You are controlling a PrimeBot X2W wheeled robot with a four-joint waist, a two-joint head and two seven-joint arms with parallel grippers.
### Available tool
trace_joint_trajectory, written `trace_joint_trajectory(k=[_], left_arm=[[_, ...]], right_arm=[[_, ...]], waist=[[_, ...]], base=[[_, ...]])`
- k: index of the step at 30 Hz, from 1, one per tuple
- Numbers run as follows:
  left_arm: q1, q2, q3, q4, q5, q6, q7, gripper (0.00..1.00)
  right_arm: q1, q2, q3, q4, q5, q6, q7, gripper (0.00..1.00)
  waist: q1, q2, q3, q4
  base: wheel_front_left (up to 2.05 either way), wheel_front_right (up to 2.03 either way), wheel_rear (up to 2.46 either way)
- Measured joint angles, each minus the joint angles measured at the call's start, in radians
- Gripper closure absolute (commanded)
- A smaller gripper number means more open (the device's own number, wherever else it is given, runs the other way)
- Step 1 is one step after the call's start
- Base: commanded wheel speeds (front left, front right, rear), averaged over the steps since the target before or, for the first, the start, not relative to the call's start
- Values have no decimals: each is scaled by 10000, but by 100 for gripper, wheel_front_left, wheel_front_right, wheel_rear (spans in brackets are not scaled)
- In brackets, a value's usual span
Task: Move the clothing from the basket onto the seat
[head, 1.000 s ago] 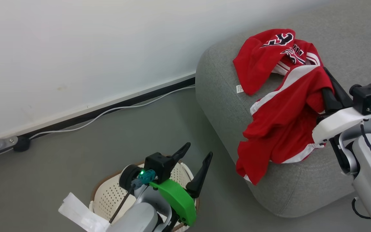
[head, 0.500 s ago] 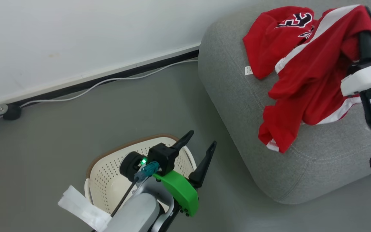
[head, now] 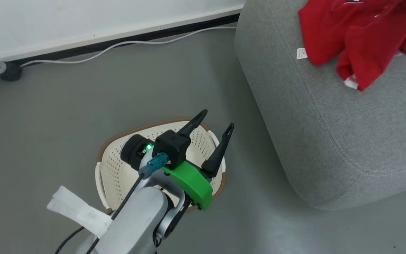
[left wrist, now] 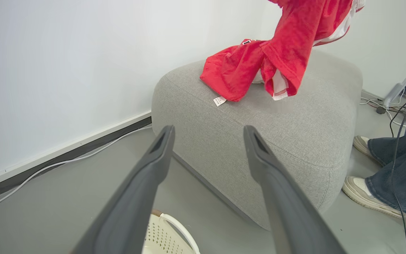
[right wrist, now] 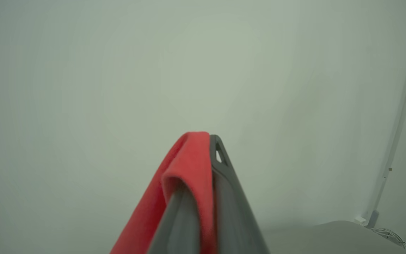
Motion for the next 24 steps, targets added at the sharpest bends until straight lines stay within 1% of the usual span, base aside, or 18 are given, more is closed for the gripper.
trace_joint_trajectory(k=[4, 5, 8, 9, 14, 16, 18, 24], left_arm=[[-192, 10, 2, -155, 63, 0, 81, 0], [-192, 10, 2, -155, 63, 0, 81, 0], [-310, 25, 2, -261, 79, 0, 132, 0], [-347, 31, 0, -301, 92, 0, 144, 0], [-626, 98, 36, -537, 171, 75, 261, 0], [-727, 165, 132, -679, 332, 88, 261, 0], [-837, 230, 205, -780, 495, 123, 261, 0], [-1061, 349, 221, -976, 652, 165, 276, 0]], right_arm=[[-891, -472, -268, 213, -40, -2, 290, 100], [-891, -472, -268, 213, -40, -2, 290, 100], [-1487, -757, -414, 359, -82, -6, 439, 100], [-1668, -819, -453, 410, -84, -75, 481, 100], [-2442, -1108, -639, 740, -188, -140, 510, 100], [-2651, -1093, -640, 802, -272, -165, 441, 100], [-2733, -926, -644, 928, -276, -207, 318, 100], [-2290, -385, -602, 2040, -278, -263, 140, 100]], waist=[[0, 0, 383, 244], [0, 0, 383, 244], [0, 0, 646, 444], [0, 0, 732, 511], [0, 0, 1188, 823], [0, 0, 1391, 918], [0, 0, 1597, 988], [1, 0, 2195, 1087]], base=[[0, 0, 0], [0, 0, 0], [0, 0, 0], [0, 0, 0], [0, 0, 0], [0, 0, 0], [0, 0, 0], [0, 0, 0]])
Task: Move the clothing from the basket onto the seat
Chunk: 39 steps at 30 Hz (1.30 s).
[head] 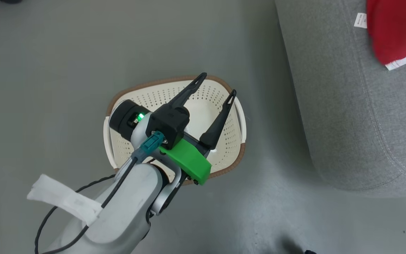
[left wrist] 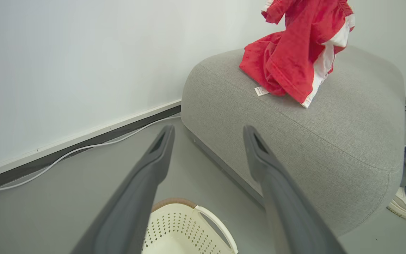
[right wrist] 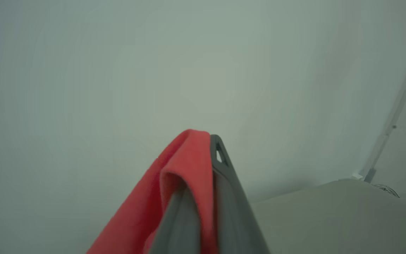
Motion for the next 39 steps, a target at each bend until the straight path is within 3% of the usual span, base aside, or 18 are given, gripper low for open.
trace_joint_trajectory(k=[16, 20, 28, 30, 32, 39], left_arm=[[-97, 284, -107, -134, 56, -2, 173, 0], [-97, 405, -73, -138, 56, -2, 221, 0], [-95, 535, -71, -140, 56, -2, 263, 0], [-92, 562, -71, -140, 56, -2, 267, 0], [-86, 589, -71, -144, 56, -2, 295, 0], [-58, 642, -69, -159, 54, -2, 307, 0]], right_arm=[[1915, 395, -608, 2765, -159, -151, -744, 100], [2328, 897, -725, 3344, -151, -153, -899, 100], [2418, 1110, -884, 4011, -151, -153, -1137, 100], [2419, 1127, -976, 4128, -151, -153, -1214, 58], [2420, 1127, -1045, 4219, -151, -153, -1229, 0], [2419, 1135, -1116, 4468, -150, -157, -1340, 0]], waist=[[-1, 0, 800, -264], [-1, 0, 817, -332], [-1, 0, 789, -443], [-1, 0, 769, -471], [-1, 0, 747, -500], [-1, 0, 669, -604]], base=[[0, 0, 0], [0, 0, 0], [0, 0, 0], [0, 0, 0], [0, 0, 0], [0, 0, 0]])
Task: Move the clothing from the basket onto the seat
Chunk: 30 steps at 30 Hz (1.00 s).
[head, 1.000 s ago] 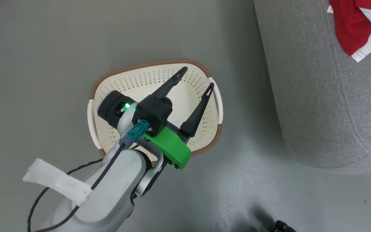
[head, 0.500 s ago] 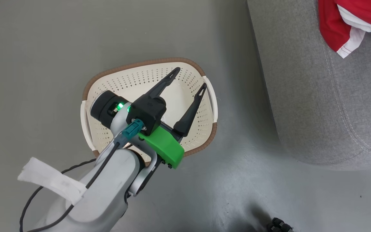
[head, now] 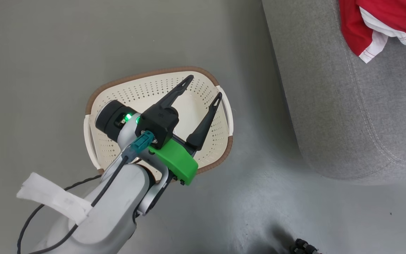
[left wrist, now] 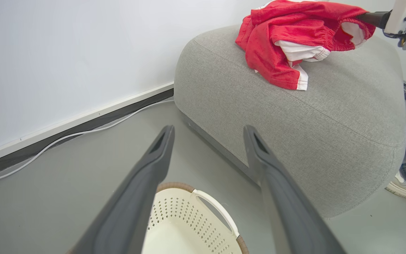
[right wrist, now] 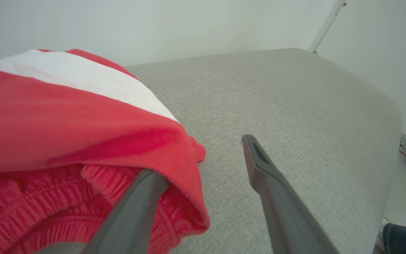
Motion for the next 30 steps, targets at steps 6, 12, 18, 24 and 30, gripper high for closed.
trace_joint_trajectory(k=[6, 12, 18, 24, 30], left_arm=[[34, 81, 115, 0, -2, 13, 0, 0], [181, 138, 238, -6, -17, 104, -17, 0], [317, 186, 326, 27, -42, 121, -81, 0], [521, 163, 345, 171, -207, 119, -297, 0], [734, 59, 443, 401, -389, 119, -543, 0]], right_arm=[[10, 282, 58, 31, 13, 130, -77, 0], [460, 570, 71, 19, 257, 535, -173, 0], [994, 786, -10, -245, 280, 798, -182, 0], [1305, 874, -169, -1055, 278, 892, -182, 0], [1664, 915, -213, -1515, 265, 970, -184, 0]], waist=[[0, 0, -68, -175], [0, 0, -171, -443], [0, 0, -352, -733], [0, 0, -706, -919], [0, 0, -1113, -972]], base=[[0, 0, 0], [0, 0, 0], [0, 0, 0], [0, 0, 0], [0, 0, 0]])
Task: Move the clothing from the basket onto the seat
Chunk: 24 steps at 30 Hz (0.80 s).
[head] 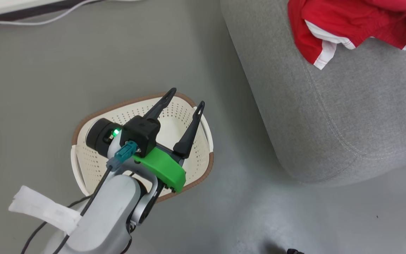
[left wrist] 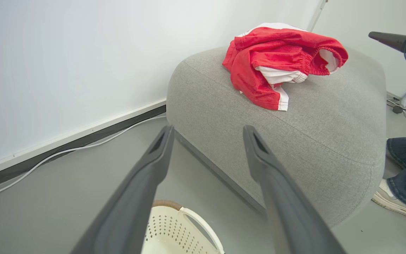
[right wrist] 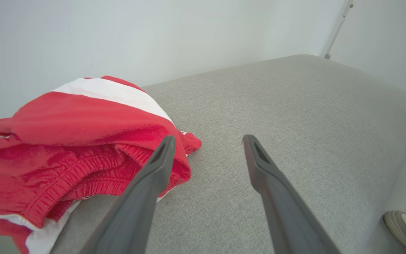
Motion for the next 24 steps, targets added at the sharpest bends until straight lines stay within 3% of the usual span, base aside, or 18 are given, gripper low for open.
trace_joint_trajectory(k=[12, 24], left_arm=[[693, -376, 589, 836, -654, 2, -727, 0], [1401, -422, 1388, 1636, -1055, 148, -1030, 0]], right_arm=[[283, 324, 554, -957, -499, 278, -12, 0], [1050, 1051, 1200, -1338, -644, 545, -12, 0]], waist=[[0, 0, -1207, 340], [0, 0, -2412, 1398]], base=[[0, 0, 0], [0, 0, 0]])
